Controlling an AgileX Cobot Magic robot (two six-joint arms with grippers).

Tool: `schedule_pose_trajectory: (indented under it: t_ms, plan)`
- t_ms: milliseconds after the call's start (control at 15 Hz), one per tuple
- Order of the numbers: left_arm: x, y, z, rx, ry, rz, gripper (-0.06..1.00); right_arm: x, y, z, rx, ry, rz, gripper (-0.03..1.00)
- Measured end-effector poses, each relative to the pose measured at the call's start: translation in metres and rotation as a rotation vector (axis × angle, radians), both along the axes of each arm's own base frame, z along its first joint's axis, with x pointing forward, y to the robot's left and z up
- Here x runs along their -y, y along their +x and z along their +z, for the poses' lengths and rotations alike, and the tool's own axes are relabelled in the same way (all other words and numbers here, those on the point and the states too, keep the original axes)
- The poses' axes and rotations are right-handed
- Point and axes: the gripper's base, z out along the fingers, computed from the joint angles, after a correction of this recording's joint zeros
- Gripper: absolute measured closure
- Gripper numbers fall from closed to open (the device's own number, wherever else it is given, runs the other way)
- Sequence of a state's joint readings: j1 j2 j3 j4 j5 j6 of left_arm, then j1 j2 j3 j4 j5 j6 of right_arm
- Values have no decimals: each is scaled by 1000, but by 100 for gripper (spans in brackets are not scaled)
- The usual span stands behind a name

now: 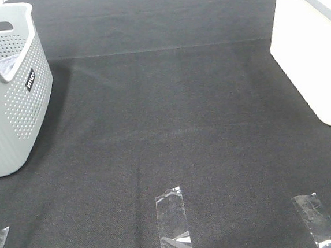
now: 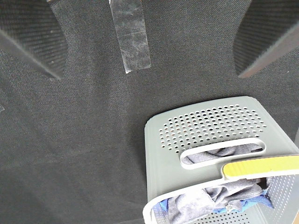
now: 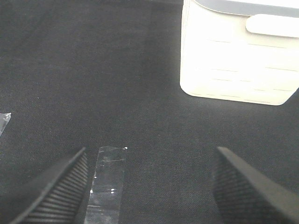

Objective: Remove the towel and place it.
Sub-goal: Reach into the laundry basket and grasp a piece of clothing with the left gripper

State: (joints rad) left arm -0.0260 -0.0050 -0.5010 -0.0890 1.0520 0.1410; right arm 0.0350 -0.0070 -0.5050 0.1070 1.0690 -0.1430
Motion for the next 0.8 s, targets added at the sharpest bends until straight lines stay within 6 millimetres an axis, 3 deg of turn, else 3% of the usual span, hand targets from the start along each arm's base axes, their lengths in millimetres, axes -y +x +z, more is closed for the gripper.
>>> schedule_pose_trajectory:
  t_ms: [800]
  plan:
    - [0,0,0,0,0,0,3,0,0,0,0,0,0,27]
